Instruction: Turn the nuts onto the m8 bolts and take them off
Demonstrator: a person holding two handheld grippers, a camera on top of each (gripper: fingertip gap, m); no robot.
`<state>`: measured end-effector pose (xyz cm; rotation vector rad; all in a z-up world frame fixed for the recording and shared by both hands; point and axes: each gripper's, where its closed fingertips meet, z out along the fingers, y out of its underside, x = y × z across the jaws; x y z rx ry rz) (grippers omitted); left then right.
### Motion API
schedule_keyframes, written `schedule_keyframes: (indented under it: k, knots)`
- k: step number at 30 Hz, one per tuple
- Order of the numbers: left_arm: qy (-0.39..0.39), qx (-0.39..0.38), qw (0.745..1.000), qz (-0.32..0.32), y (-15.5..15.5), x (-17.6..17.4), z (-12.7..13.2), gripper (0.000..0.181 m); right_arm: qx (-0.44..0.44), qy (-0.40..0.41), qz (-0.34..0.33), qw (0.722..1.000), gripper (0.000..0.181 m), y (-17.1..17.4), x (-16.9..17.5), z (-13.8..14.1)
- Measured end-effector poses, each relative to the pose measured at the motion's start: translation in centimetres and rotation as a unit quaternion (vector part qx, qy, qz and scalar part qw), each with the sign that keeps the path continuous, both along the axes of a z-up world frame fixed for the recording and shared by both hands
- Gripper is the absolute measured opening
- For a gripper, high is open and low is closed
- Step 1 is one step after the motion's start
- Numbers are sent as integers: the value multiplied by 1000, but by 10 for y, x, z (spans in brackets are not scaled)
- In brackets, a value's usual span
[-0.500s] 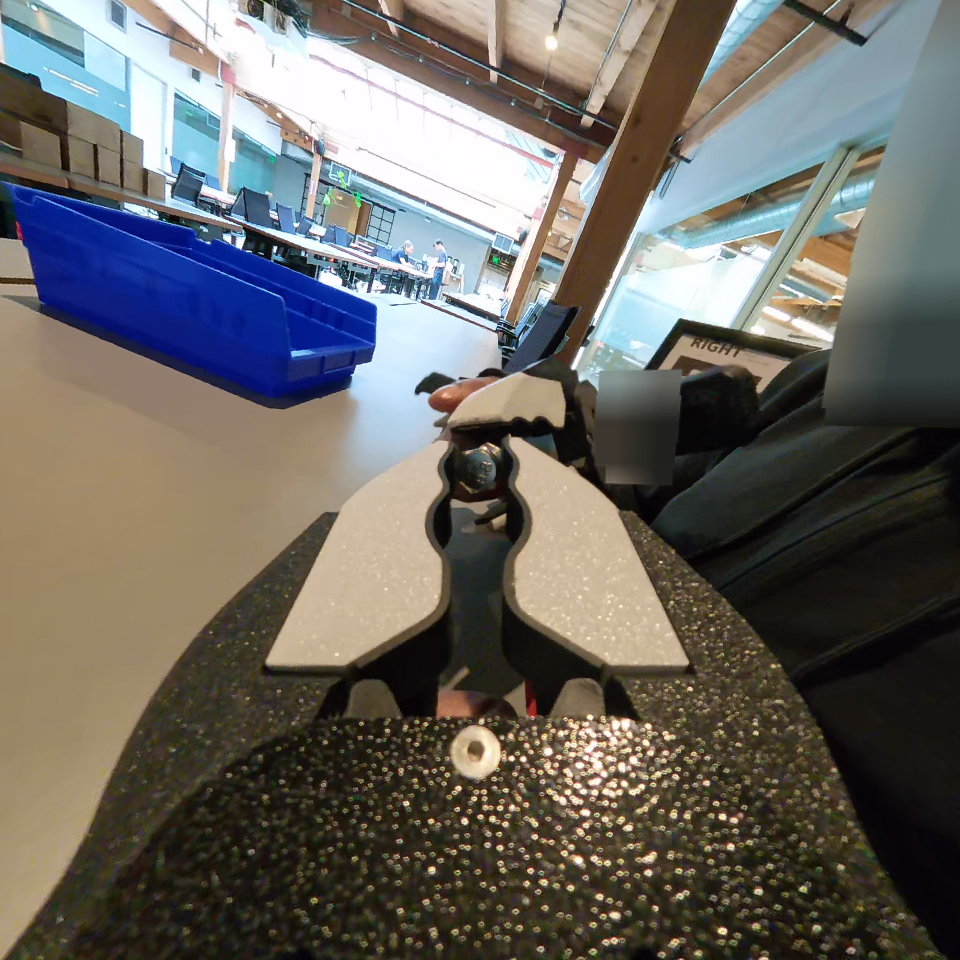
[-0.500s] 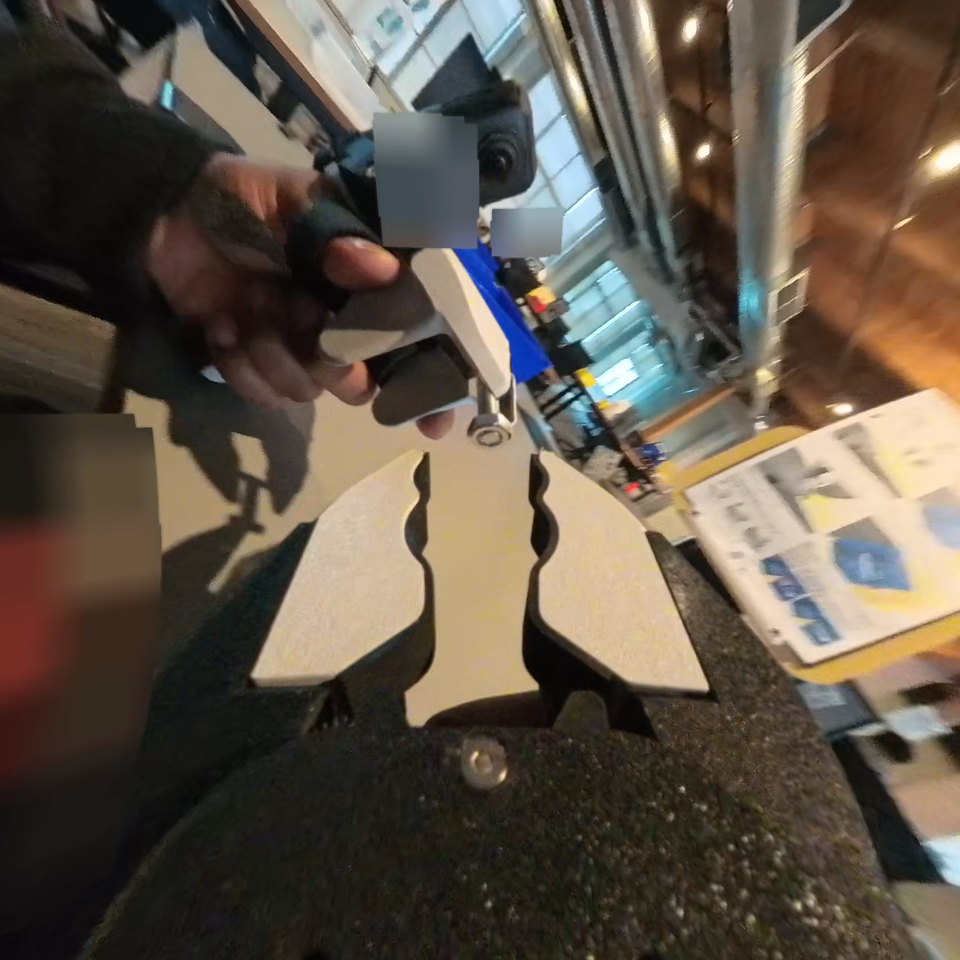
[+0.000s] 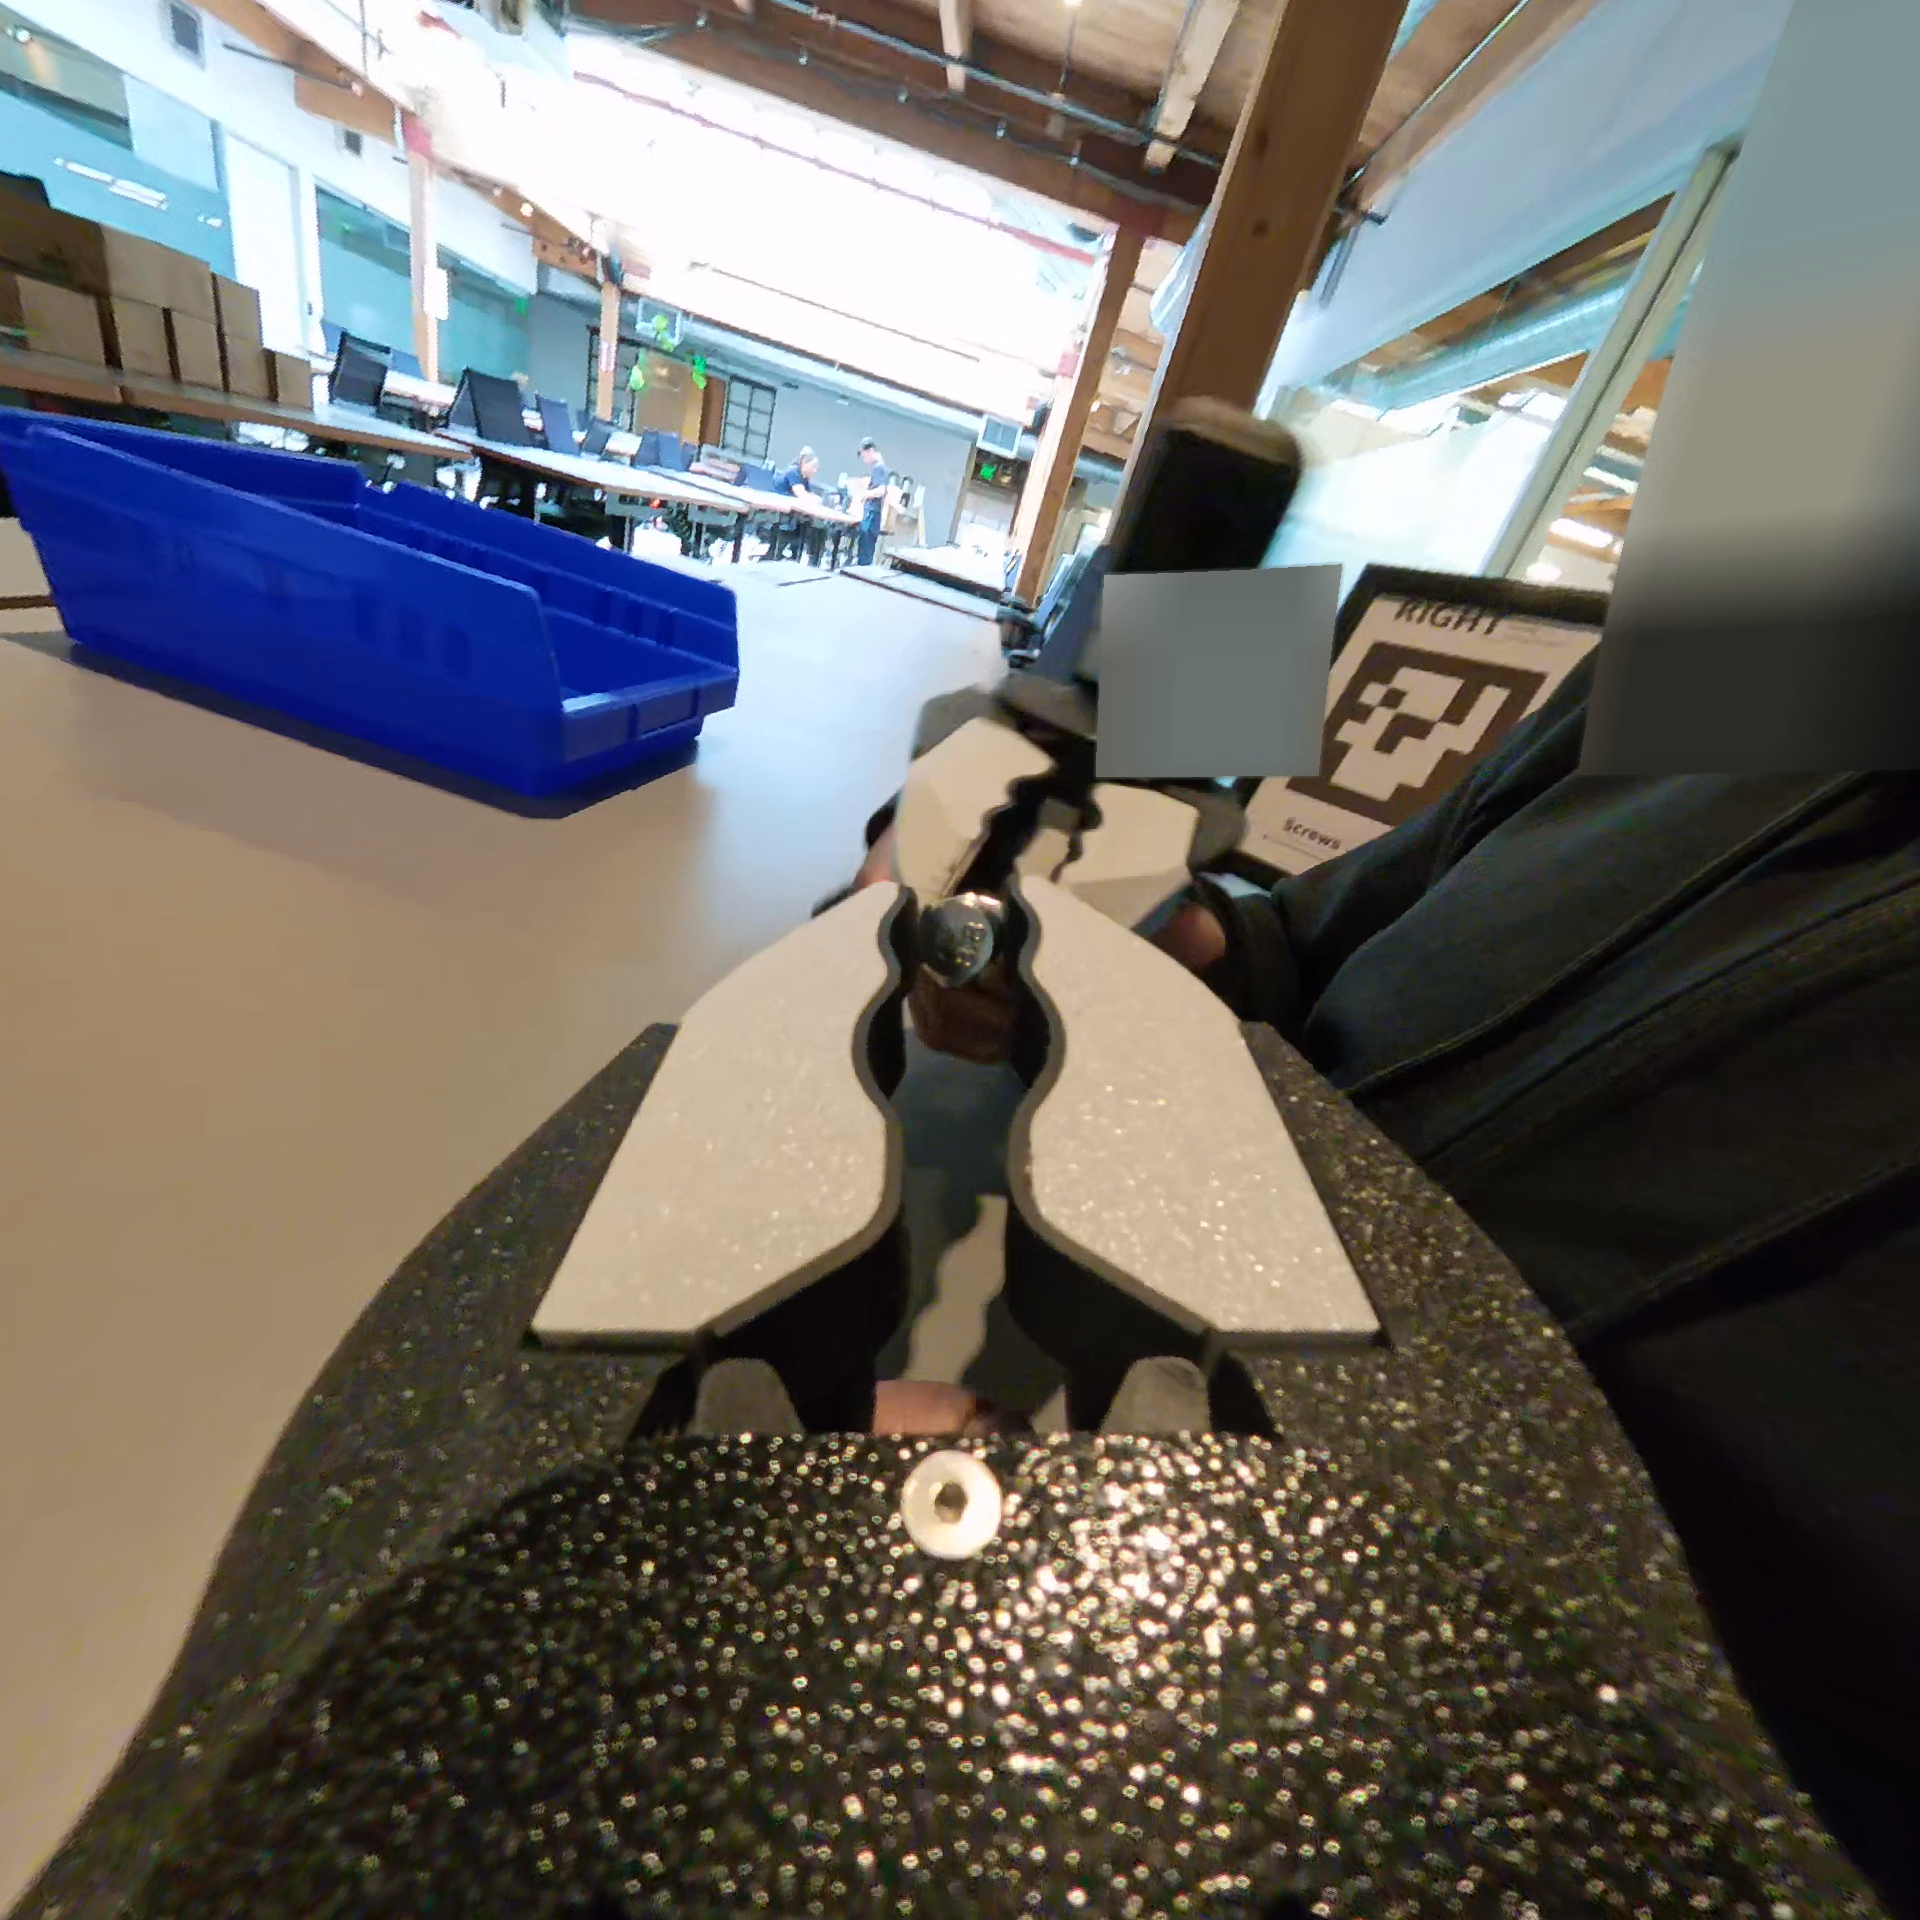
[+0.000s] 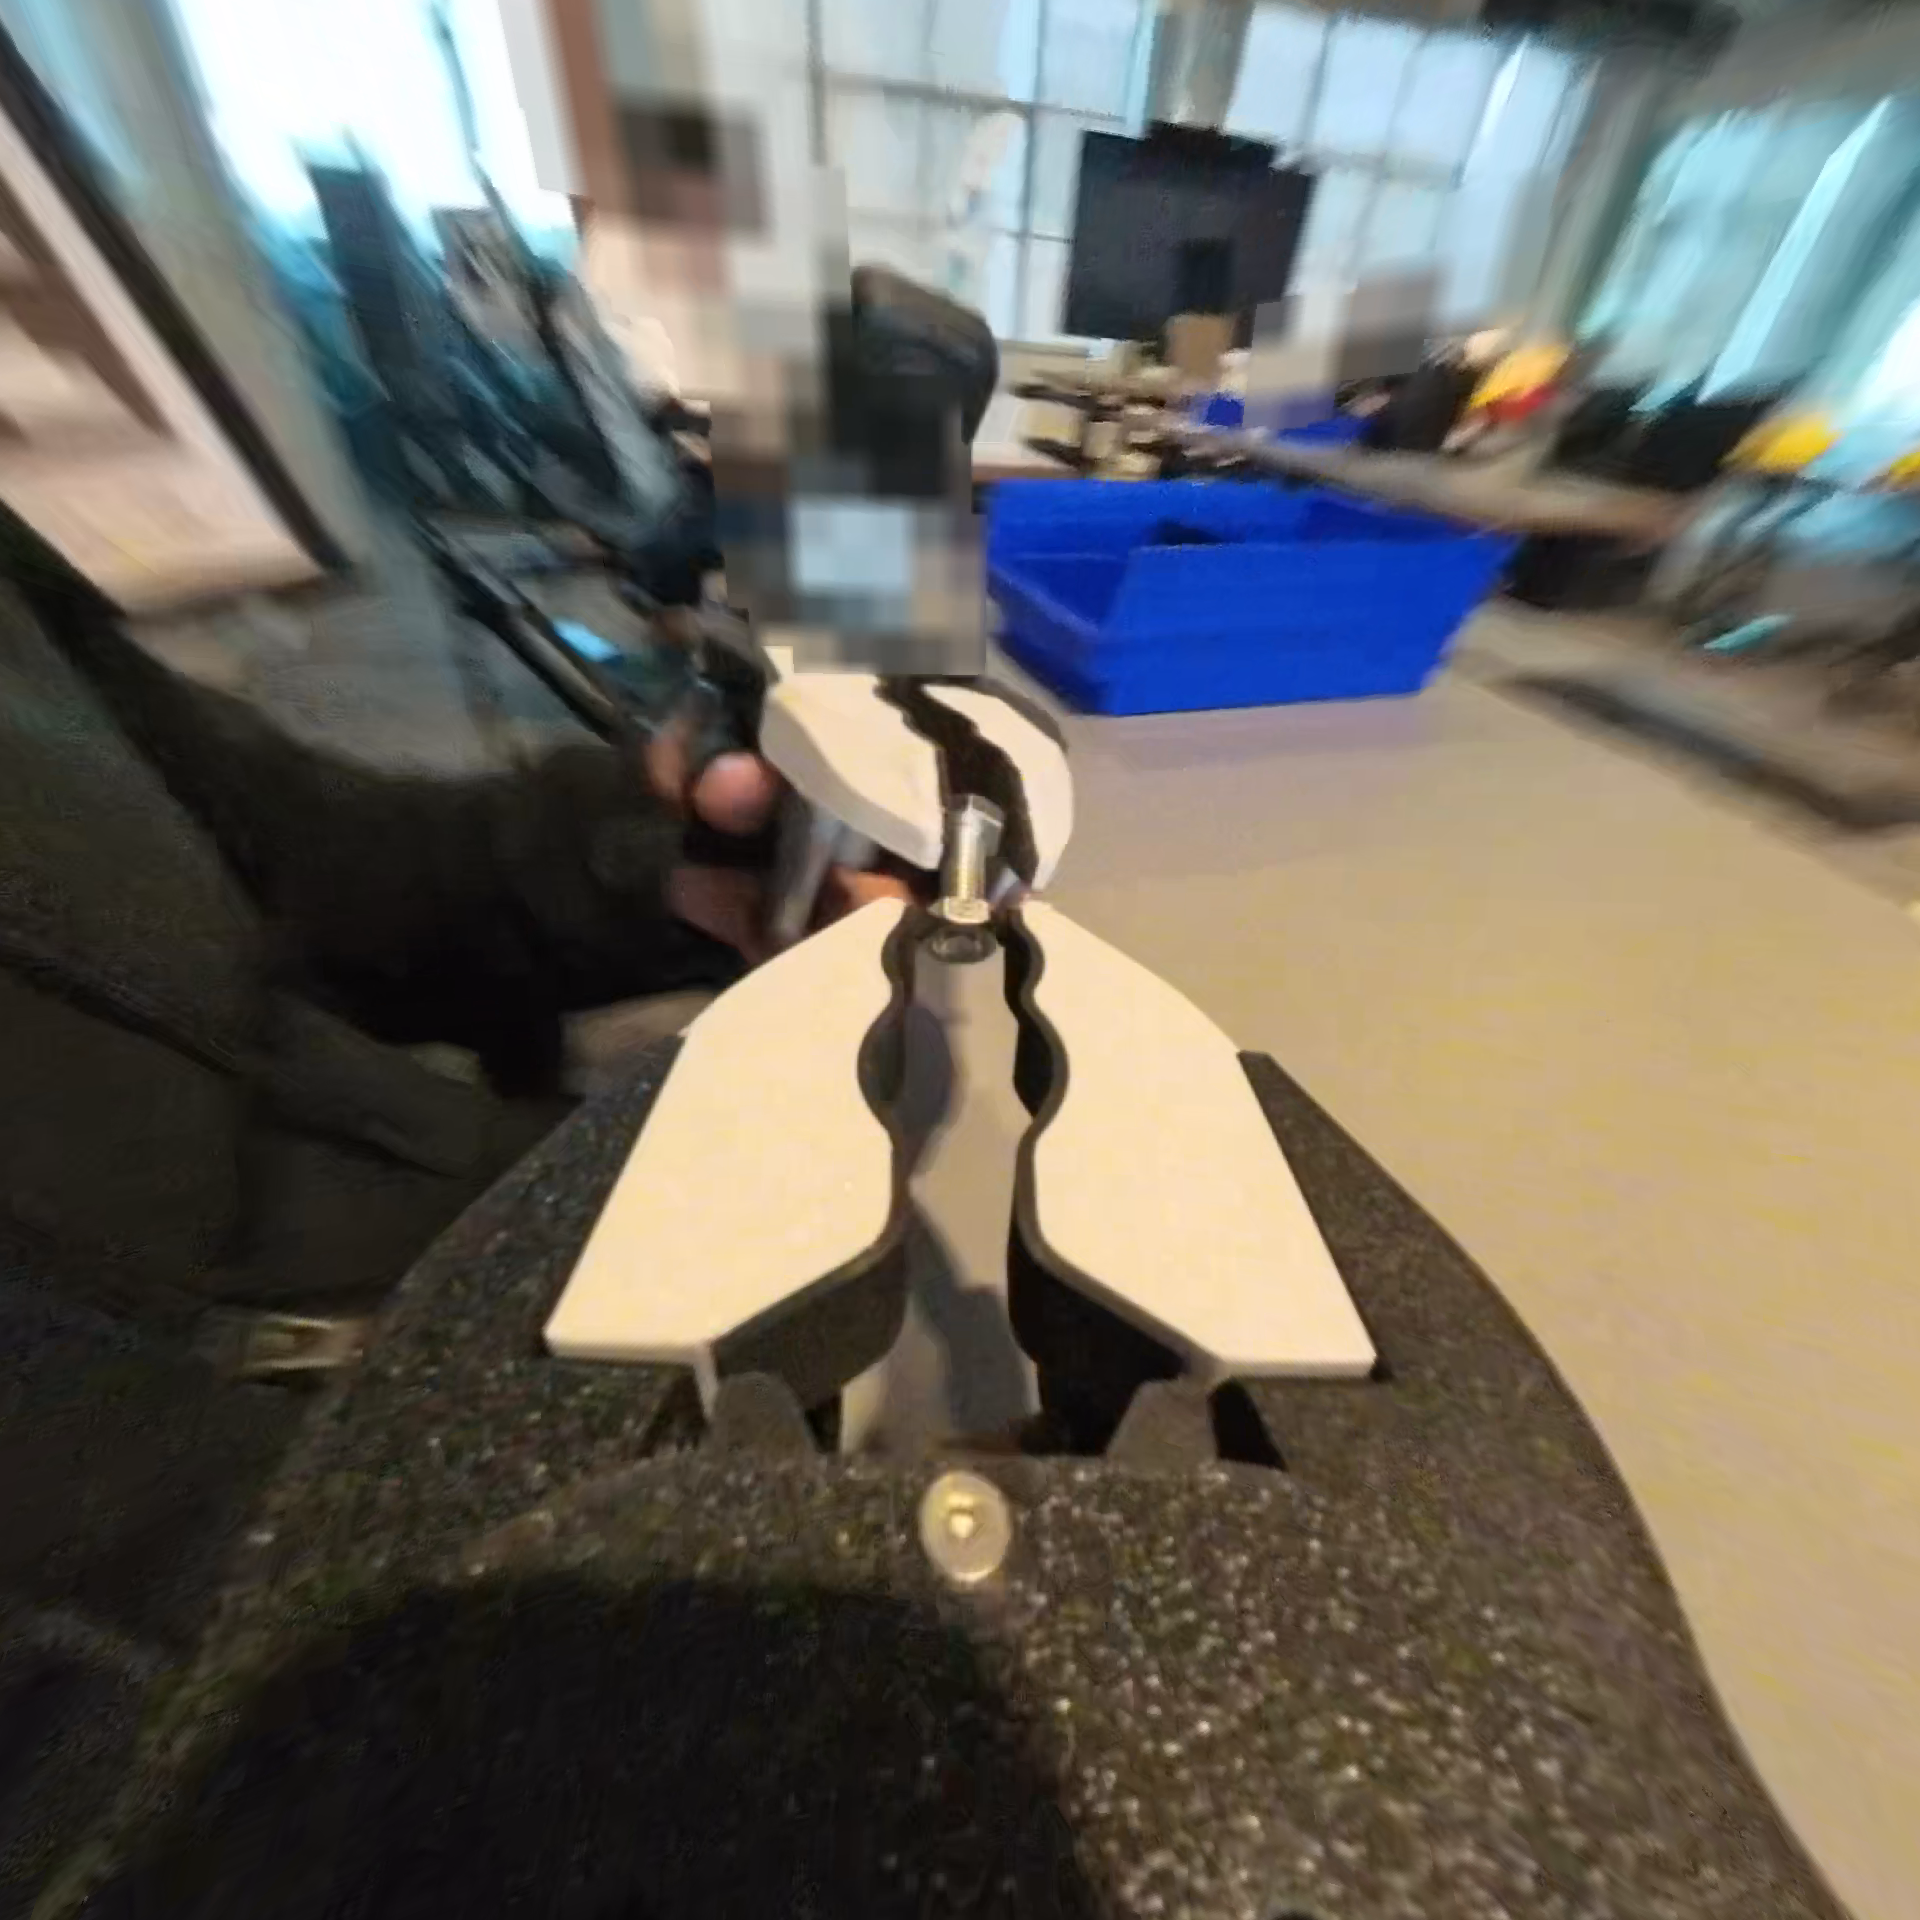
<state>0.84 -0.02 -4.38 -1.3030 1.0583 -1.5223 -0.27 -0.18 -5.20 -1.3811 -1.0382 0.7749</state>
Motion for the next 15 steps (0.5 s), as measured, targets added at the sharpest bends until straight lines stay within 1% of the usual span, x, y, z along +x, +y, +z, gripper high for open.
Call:
schedule_keyframes:
  k: [1, 2, 3, 4, 6, 8, 11, 13, 15]
  knots:
    - [-10, -4, 1000, -3, -1, 0, 3, 15, -72, 42, 32, 996, 16, -3, 1, 4]
    - [-18, -10, 1000, 1, 0, 0, 5, 15, -113, 78, 55, 989, 18, -3, 2, 9]
    - [-22, -17, 1000, 8, 3, 0, 6, 15, -121, 105, 64, 985, 24, -2, 5, 14]
    - [-26, -26, 999, 11, 5, 0, 6, 15, -101, 115, 55, 987, 29, 1, 9, 17]
    - [-37, -51, 998, 14, 10, -3, 8, 15, -11, 82, 14, 996, 34, 6, 13, 18]
    - [-45, -68, 997, 13, 13, -5, 9, 15, 105, 19, -30, 994, 35, 7, 14, 18]
    - [-41, -83, 996, 9, 14, -4, 7, 15, 242, -62, -86, 964, 34, 8, 11, 15]
    - [-37, -84, 996, 4, 12, -3, 6, 15, 294, -99, -110, 944, 32, 9, 8, 11]
    - [-31, -84, 996, -2, 9, -1, 5, 15, 313, -121, -117, 935, 27, 10, 5, 6]
